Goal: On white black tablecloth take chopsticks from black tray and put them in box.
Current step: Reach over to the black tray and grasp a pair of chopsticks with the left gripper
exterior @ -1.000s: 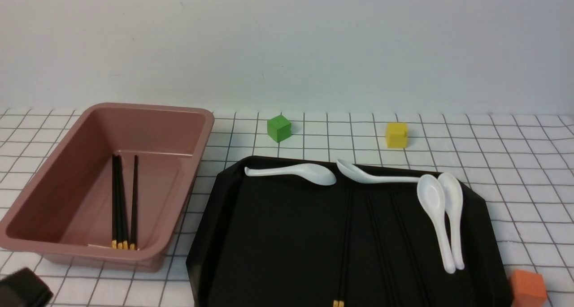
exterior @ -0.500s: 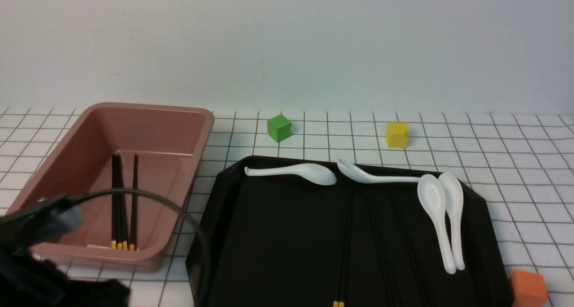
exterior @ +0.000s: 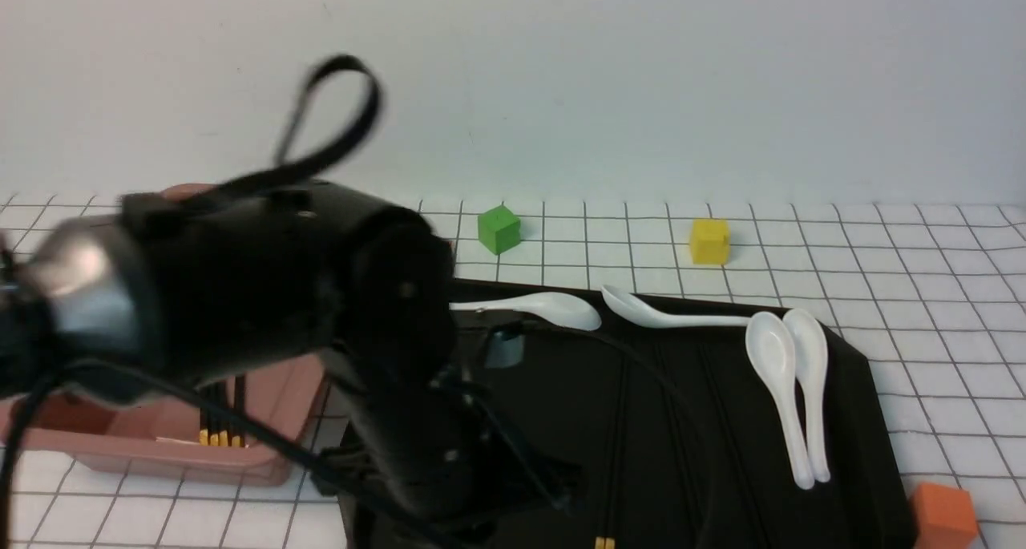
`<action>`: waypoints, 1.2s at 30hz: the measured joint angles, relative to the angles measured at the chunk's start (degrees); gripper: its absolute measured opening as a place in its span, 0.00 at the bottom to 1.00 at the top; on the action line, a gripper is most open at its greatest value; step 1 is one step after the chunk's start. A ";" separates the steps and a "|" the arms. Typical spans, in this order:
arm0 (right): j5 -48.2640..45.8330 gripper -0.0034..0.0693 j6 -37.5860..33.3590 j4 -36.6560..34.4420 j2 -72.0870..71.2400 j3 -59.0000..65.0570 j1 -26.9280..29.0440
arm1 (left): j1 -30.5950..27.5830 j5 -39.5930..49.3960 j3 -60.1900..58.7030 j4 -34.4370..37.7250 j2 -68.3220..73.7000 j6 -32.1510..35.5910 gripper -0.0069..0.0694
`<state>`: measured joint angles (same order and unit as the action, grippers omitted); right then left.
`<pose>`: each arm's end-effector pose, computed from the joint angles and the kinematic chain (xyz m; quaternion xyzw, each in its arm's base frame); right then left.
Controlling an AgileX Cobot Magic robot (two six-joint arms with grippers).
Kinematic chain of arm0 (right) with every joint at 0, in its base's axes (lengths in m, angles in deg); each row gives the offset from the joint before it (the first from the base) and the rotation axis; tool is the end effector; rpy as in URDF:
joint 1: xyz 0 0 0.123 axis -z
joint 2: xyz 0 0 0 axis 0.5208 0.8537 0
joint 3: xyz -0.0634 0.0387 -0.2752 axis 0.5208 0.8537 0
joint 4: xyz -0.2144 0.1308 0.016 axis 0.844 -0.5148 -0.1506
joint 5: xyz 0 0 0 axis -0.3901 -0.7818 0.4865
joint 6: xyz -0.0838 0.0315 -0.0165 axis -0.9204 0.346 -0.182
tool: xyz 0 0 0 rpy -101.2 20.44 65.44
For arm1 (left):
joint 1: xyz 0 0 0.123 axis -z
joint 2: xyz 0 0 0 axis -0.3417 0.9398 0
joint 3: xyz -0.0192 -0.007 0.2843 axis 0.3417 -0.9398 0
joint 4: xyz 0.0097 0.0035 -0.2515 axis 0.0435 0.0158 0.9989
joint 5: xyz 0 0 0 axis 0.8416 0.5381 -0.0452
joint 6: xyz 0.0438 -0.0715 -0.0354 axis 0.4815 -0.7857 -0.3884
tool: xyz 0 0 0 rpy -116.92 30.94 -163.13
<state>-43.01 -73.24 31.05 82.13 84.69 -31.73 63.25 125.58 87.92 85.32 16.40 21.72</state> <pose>0.0527 -0.0006 0.1746 0.0456 0.8002 0.0315 0.5972 0.2257 -0.2271 0.2429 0.0705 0.9910 -0.1071 0.0384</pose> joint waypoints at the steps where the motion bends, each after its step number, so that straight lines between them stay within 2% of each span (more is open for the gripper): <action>1: 0.00 0.38 0.00 0.00 0.00 0.00 0.00 | 1.93 -0.06 3.20 -5.09 2.90 -3.51 0.20; 5: 0.00 0.38 0.00 0.00 0.00 0.00 0.00 | 3.59 -0.51 7.93 -10.18 8.13 -7.63 0.33; 8: 0.00 0.38 0.00 0.00 0.00 0.00 0.00 | 3.74 -1.98 10.42 -10.37 11.46 -8.61 0.43; 12: 0.00 0.38 0.00 0.00 0.00 0.00 0.00 | 3.85 -5.12 12.81 -9.06 15.31 -9.38 0.49; 21: 0.00 0.38 0.00 0.00 0.00 0.00 0.00 | 4.01 -9.36 17.24 -3.48 21.31 -9.45 0.50; 27: 0.00 0.38 0.00 0.00 0.00 0.00 0.00 | 4.99 -9.49 19.85 -3.77 23.74 -6.89 0.50; 36: 0.00 0.38 0.00 0.00 0.00 0.00 0.00 | 6.21 -7.88 20.25 -7.92 27.27 -5.39 0.50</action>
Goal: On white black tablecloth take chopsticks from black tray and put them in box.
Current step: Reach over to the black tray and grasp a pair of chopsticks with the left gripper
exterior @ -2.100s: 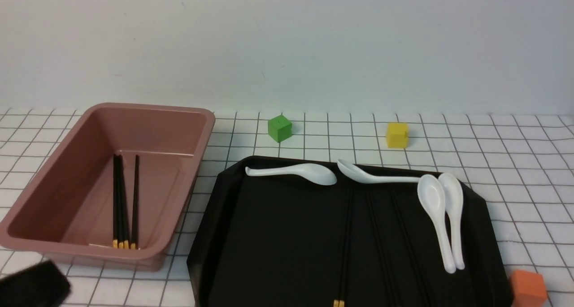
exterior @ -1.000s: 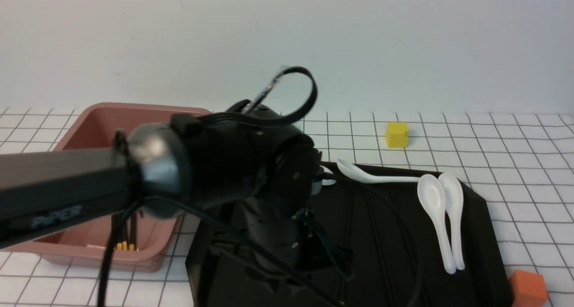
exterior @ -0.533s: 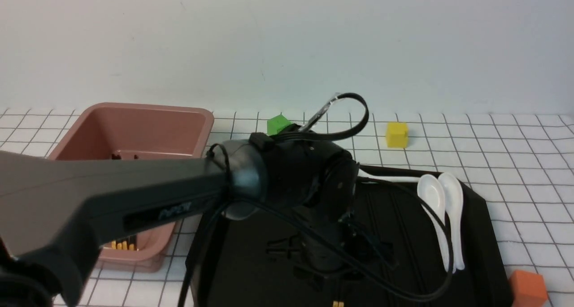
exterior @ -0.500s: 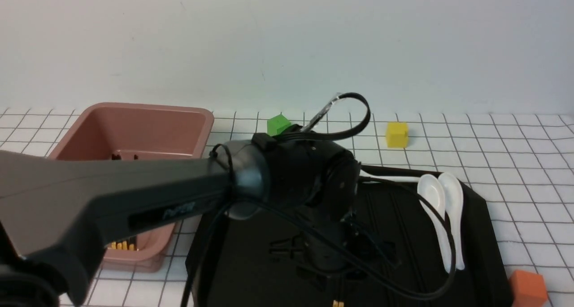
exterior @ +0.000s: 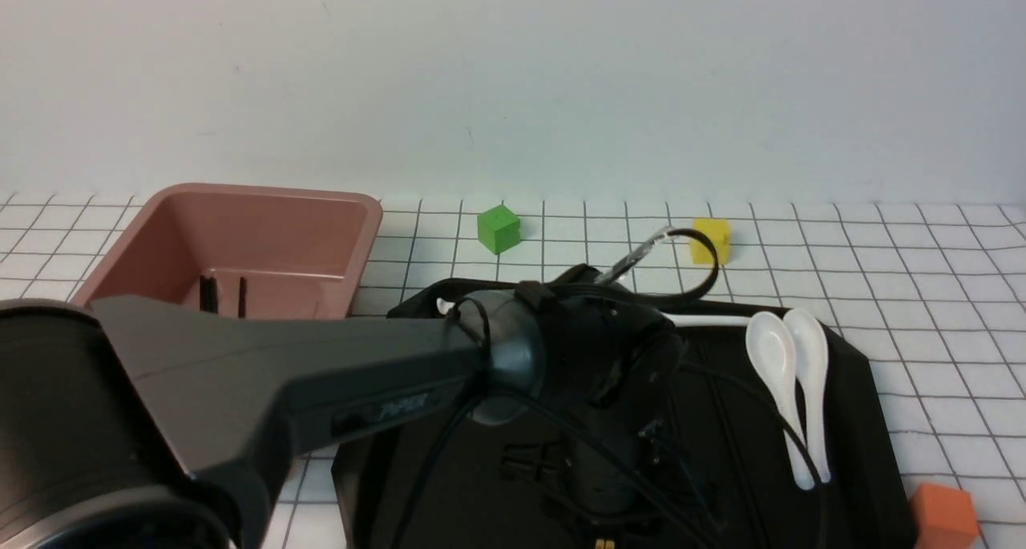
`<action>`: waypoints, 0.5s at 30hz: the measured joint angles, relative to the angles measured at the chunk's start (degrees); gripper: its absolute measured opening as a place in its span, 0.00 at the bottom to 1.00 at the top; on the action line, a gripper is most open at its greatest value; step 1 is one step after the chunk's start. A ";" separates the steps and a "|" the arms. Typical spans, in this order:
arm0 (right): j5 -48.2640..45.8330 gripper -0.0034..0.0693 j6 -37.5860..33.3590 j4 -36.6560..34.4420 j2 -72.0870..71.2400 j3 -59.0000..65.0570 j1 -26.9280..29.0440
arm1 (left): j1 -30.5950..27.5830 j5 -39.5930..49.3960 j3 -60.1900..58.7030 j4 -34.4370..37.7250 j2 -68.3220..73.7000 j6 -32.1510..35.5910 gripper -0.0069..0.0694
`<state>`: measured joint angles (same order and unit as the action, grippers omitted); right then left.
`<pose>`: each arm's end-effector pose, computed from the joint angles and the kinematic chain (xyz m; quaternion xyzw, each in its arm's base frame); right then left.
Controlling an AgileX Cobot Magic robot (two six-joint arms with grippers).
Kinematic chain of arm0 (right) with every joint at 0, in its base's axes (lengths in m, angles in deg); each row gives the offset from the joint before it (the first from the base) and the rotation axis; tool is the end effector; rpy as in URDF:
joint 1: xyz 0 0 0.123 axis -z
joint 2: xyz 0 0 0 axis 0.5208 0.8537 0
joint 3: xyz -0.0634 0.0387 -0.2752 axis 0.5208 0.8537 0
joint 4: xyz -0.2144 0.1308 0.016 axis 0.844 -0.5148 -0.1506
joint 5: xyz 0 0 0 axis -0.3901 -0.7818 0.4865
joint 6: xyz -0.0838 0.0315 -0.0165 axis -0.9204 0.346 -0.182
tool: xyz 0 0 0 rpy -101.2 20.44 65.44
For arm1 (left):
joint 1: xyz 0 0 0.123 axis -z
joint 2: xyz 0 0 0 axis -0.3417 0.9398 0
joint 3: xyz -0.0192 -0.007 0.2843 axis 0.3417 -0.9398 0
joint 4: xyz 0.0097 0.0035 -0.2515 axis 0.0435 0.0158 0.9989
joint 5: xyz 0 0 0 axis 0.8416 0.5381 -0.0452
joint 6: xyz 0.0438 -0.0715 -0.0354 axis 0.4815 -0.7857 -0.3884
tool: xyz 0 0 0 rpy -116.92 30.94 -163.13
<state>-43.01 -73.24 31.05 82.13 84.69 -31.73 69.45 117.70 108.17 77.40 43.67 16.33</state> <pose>0.0527 -0.0006 0.1746 0.0456 0.8002 0.0315 0.5972 0.2804 -0.3281 0.1547 0.1085 0.9887 -0.0707 0.0752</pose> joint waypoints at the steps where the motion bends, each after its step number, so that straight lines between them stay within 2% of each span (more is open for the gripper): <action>1: 0.00 0.38 0.00 0.00 0.00 0.00 0.00 | 0.00 -0.07 0.12 0.00 0.09 0.05 0.50; 6: 0.00 0.38 0.00 0.00 0.00 0.00 0.00 | 0.00 0.57 0.41 0.00 0.34 0.13 0.46; 11: 0.00 0.38 0.00 0.00 0.00 0.00 0.00 | 0.00 2.09 0.41 0.00 0.40 0.13 0.26; 15: 0.00 0.38 0.00 0.00 0.00 0.00 0.00 | 0.00 2.45 0.46 0.00 0.22 0.13 0.25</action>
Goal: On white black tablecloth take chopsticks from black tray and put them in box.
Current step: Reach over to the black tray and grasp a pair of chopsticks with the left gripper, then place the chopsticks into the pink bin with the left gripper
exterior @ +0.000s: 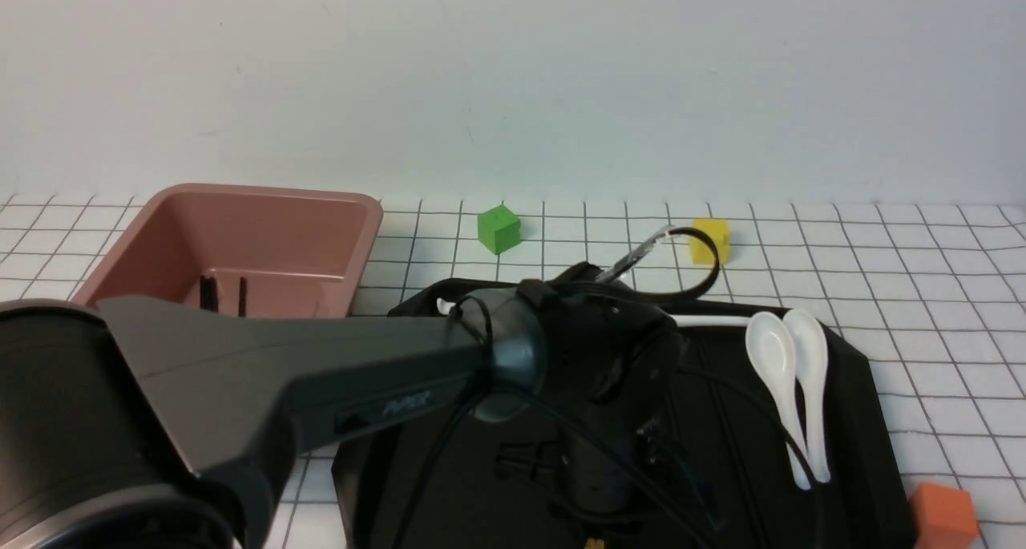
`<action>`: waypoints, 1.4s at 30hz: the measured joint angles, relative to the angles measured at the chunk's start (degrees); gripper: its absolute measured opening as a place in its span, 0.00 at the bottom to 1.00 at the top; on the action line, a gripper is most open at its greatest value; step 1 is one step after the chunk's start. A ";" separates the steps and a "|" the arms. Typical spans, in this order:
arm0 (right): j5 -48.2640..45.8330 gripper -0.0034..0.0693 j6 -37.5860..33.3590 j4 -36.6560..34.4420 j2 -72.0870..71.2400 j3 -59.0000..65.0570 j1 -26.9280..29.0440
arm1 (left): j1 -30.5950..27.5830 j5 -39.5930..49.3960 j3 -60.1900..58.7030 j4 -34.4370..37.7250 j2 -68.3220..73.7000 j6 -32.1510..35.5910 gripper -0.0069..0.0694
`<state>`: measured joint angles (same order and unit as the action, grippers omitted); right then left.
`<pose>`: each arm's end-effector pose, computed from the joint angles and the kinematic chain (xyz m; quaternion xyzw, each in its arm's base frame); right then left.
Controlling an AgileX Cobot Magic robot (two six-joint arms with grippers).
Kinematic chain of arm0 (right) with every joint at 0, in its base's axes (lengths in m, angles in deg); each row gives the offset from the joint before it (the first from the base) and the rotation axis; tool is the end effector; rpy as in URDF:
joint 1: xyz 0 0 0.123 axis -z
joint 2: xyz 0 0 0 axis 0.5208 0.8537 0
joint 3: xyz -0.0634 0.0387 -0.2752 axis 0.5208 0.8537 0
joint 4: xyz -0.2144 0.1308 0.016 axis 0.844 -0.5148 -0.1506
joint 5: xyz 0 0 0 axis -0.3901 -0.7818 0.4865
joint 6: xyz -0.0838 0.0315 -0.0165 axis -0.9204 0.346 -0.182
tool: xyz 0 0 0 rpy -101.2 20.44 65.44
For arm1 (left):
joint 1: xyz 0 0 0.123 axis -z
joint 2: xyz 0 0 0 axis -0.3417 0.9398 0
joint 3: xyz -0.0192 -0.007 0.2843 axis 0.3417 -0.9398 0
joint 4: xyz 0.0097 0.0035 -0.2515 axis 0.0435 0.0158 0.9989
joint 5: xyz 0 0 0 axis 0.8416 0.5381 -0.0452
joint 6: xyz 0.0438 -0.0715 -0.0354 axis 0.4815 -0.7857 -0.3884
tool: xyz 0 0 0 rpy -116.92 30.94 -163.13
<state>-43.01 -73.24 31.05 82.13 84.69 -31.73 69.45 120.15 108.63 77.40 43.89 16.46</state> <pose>0.0527 -0.0006 0.1746 0.0456 0.8002 0.0315 0.5972 0.2790 -0.3264 0.1543 0.1098 0.9904 -0.0575 0.0613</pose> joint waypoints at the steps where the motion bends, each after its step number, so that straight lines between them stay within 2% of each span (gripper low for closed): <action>1: 0.00 0.38 0.00 0.00 0.00 0.00 0.00 | 0.00 0.32 0.00 0.00 -0.29 0.00 0.25; 8: 0.00 0.38 0.00 0.00 0.00 0.00 0.00 | -0.17 7.00 -0.46 -1.36 -10.73 0.00 0.25; 12: 0.00 0.38 0.00 0.00 0.00 0.00 0.00 | -2.89 11.07 -0.46 -2.83 -19.86 0.00 0.25; 16: 0.00 0.38 0.00 0.00 0.00 0.00 0.00 | -9.59 15.13 -0.46 -5.70 -26.04 0.31 0.25; 19: 0.00 0.38 0.00 0.00 0.00 0.00 0.00 | -17.92 17.68 -0.52 -7.64 -28.56 1.47 0.25; 22: 0.00 0.38 0.00 0.00 0.00 0.00 0.00 | -23.62 17.82 -1.02 -7.73 -28.86 2.19 0.25; 24: 0.00 0.38 0.00 0.00 0.00 0.00 0.00 | -31.01 17.62 -3.43 -6.26 -27.91 2.50 0.25; 28: 0.00 0.38 0.00 0.00 0.00 0.00 0.00 | -36.01 14.00 -5.66 -5.04 -23.60 3.12 0.25; 37: 0.00 0.38 0.00 0.00 0.00 0.00 0.00 | -37.51 9.68 -6.09 -5.21 -13.42 5.69 0.25; 42: 0.00 0.38 0.00 0.00 0.00 0.00 0.00 | -37.51 10.09 -6.09 -6.26 -10.45 5.81 0.33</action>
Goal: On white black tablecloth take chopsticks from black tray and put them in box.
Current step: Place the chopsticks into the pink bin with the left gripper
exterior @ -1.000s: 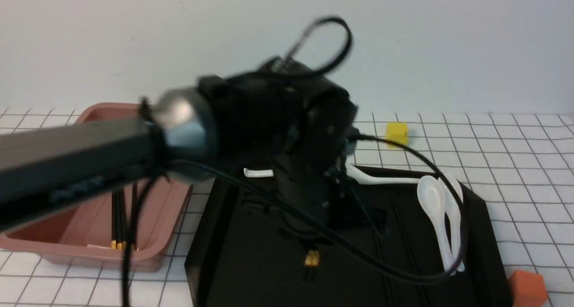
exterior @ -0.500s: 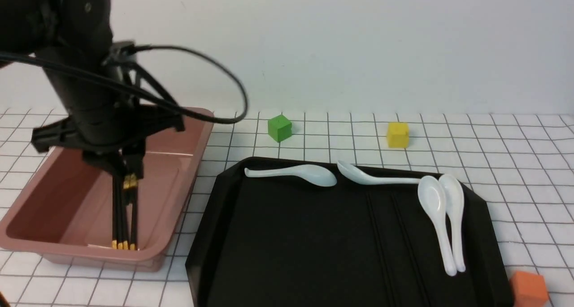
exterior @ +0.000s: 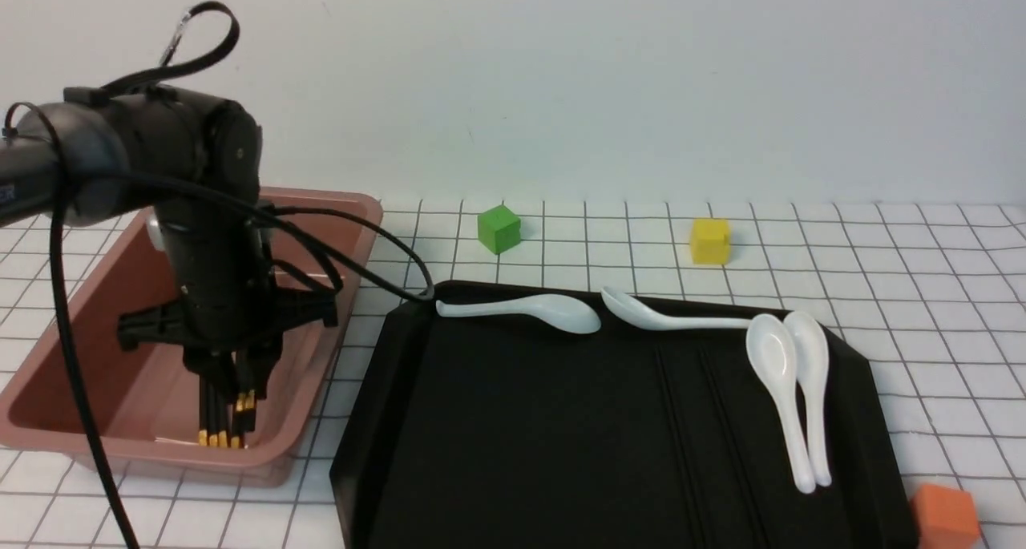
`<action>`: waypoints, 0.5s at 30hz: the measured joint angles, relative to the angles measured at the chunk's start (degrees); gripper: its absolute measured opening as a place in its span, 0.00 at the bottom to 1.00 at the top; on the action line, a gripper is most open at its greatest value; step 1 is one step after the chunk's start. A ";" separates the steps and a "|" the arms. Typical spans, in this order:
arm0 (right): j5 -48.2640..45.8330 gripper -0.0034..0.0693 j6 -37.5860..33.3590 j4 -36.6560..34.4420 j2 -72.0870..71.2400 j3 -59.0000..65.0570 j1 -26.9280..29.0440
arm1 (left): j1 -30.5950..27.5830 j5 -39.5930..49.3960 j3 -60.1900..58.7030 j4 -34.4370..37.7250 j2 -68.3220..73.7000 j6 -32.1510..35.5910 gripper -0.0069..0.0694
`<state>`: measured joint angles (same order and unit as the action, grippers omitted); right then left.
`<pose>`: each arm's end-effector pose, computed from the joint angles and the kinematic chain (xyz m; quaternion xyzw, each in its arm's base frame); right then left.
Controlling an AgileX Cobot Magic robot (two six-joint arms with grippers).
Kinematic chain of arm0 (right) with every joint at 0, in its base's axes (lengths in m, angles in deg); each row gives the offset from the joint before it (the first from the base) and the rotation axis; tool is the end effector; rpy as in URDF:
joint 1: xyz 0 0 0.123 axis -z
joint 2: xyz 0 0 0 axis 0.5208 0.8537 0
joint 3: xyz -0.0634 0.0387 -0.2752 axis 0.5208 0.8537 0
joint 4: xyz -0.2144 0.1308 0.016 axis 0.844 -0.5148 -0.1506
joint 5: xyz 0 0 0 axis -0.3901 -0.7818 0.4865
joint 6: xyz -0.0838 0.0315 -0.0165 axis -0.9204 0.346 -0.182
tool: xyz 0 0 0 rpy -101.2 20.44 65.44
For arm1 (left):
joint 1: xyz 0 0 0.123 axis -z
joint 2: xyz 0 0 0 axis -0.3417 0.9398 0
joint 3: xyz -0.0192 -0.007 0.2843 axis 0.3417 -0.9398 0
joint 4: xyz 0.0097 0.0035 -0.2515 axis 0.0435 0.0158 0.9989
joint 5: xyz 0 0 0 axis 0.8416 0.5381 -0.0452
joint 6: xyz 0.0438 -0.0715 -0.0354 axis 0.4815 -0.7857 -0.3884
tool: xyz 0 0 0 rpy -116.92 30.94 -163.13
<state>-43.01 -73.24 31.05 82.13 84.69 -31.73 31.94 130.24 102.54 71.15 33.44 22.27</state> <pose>0.0527 -0.0006 0.1746 0.0456 0.8002 0.0315 0.5972 0.3780 -0.0711 0.2010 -0.1419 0.9881 0.0333 0.0497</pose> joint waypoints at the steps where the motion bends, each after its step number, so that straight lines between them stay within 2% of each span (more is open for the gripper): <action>1: 0.00 0.38 0.00 0.00 0.00 0.00 0.00 | 0.00 0.53 0.00 -0.68 0.34 0.00 0.37; 4: 0.00 0.38 0.00 0.00 0.00 0.00 0.00 | 0.00 2.71 0.24 -1.53 0.29 0.07 0.41; 7: 0.00 0.38 0.00 0.00 0.00 0.00 0.00 | 0.00 6.09 2.16 -2.34 0.05 1.45 0.41; 10: 0.00 0.38 0.00 0.00 0.00 0.00 0.00 | 0.00 6.17 3.36 -2.49 -1.99 4.31 0.33; 15: 0.00 0.38 0.00 0.00 0.00 0.00 0.00 | 0.00 7.19 3.42 -0.98 -12.19 6.55 0.13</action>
<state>-43.01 -73.24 31.05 82.13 84.69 -31.73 31.94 137.42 105.96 70.17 21.25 28.82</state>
